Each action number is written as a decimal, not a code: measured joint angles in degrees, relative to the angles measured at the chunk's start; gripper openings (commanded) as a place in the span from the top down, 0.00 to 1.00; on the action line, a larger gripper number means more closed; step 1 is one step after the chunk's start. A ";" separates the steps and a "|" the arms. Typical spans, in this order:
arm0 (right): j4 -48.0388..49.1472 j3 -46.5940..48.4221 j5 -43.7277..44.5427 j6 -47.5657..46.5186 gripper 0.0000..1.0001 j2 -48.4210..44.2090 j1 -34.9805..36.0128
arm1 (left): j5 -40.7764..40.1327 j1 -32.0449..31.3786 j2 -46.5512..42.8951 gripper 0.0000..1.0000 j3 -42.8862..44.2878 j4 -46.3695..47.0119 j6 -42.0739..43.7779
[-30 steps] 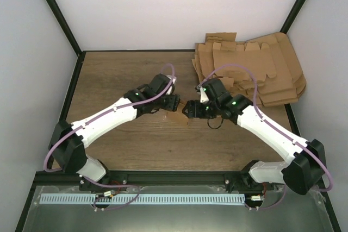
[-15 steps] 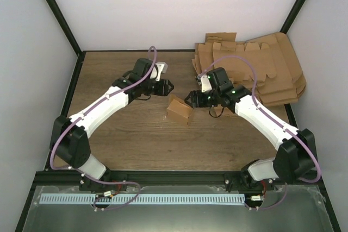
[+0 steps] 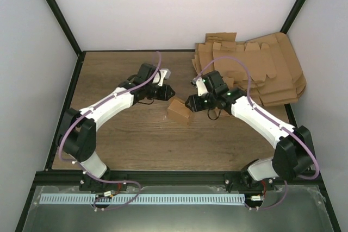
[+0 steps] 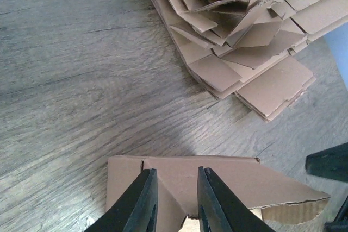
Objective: Fold the paper box
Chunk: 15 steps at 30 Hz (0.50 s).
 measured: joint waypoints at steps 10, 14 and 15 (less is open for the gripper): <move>0.26 -3.76 6.73 -0.63 0.64 1.53 5.75 | 1.57 0.07 -2.40 0.82 -5.77 4.70 -1.09; 2.27 -5.11 9.27 -0.63 0.63 1.09 7.34 | 1.53 0.09 -3.02 0.83 -7.91 6.32 -1.36; 2.71 -5.49 10.12 -0.63 0.61 1.01 7.89 | 1.53 0.09 -3.13 0.83 -8.44 6.69 -1.42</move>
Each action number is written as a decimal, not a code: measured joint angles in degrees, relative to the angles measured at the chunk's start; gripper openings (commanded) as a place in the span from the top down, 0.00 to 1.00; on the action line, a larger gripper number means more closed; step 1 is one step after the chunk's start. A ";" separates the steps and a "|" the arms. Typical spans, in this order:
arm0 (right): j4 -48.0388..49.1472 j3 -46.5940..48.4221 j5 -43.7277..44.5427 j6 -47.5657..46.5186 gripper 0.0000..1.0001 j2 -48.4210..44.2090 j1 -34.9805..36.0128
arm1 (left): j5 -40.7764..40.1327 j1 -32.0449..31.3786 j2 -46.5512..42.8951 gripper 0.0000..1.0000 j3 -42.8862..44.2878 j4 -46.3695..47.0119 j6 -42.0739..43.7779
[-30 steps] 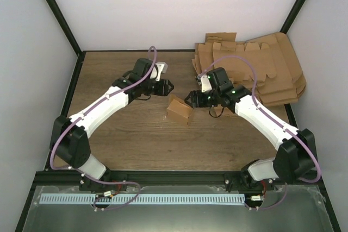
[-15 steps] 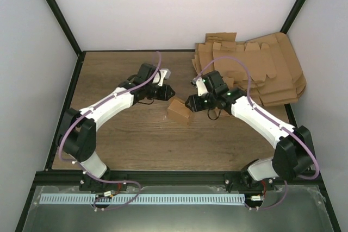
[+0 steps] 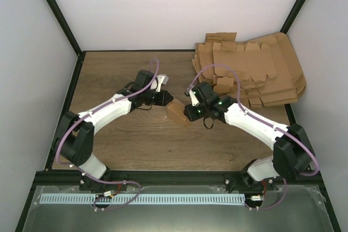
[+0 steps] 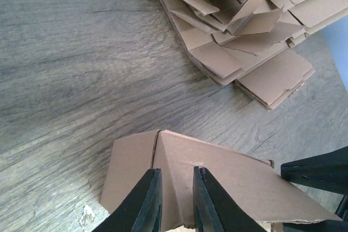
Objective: Fold the paper box
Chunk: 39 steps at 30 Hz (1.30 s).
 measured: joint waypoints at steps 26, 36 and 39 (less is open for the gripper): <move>5.84 -0.98 -17.14 4.83 0.99 -7.63 -7.48 | -0.70 -0.13 -0.17 0.83 -2.75 1.73 -0.55; 17.22 -17.33 -28.15 10.03 0.99 -6.40 -9.01 | -1.03 -0.39 -0.13 0.84 -3.19 2.29 -0.37; 18.60 -21.14 -28.85 10.88 0.99 -5.95 -9.97 | -1.36 -0.50 -0.09 0.86 -4.09 3.37 -0.20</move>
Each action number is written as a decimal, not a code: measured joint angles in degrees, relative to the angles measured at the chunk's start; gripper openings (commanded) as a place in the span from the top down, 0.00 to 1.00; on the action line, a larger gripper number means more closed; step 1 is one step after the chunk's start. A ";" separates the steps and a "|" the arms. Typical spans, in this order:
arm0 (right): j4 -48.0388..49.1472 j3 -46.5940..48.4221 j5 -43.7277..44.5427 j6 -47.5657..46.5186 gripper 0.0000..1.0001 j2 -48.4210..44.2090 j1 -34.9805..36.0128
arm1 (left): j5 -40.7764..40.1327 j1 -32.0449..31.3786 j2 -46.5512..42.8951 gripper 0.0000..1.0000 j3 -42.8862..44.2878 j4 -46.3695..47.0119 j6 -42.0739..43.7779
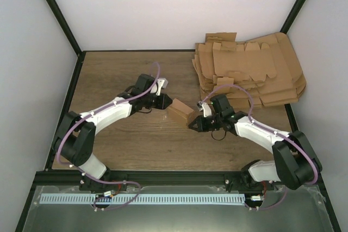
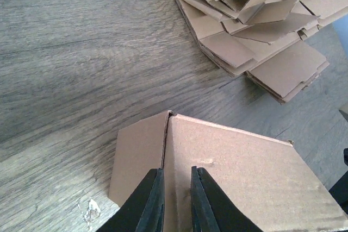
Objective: Fold the paper box
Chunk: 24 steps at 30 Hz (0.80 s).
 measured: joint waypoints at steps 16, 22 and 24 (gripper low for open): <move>0.76 14.97 -3.08 -0.04 0.99 0.68 -2.19 | -0.46 -0.37 -0.02 0.86 -1.55 2.99 0.85; 7.02 6.97 -4.39 1.84 0.99 5.33 -2.21 | -0.76 -0.44 0.00 0.86 -1.55 2.93 0.96; 10.45 3.61 -5.20 2.54 0.99 6.16 -2.25 | -0.72 -0.61 0.17 0.86 -2.10 2.95 0.96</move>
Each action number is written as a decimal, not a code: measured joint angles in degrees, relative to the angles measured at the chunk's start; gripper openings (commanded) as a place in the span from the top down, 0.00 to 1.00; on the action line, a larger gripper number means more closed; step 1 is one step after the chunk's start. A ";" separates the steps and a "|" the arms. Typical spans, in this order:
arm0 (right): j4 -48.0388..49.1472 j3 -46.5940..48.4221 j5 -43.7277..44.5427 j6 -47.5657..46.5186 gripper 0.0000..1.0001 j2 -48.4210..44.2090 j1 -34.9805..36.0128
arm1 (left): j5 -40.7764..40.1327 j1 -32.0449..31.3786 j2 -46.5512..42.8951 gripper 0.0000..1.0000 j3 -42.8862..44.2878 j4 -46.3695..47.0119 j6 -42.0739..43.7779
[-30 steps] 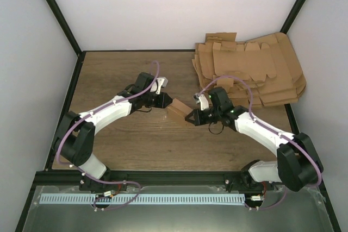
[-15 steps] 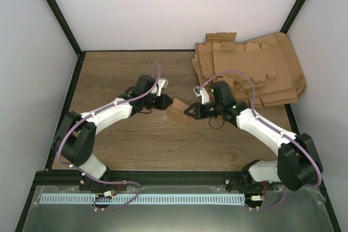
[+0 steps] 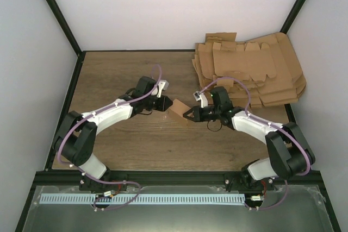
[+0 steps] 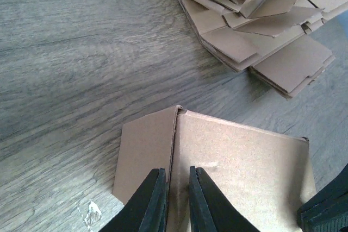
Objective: Fold the paper box
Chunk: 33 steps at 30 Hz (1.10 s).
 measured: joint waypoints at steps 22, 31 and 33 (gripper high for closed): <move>-2.75 5.57 -1.18 -0.04 0.99 -3.32 -0.33 | -1.97 0.11 0.52 0.96 12.02 -5.68 2.19; 3.54 -2.01 -2.16 1.70 0.99 -0.17 -0.61 | 7.30 0.63 7.02 0.96 6.05 0.02 1.20; 6.91 -3.19 -3.98 1.92 0.99 0.94 -1.09 | 8.70 1.01 7.17 0.96 4.98 2.97 0.87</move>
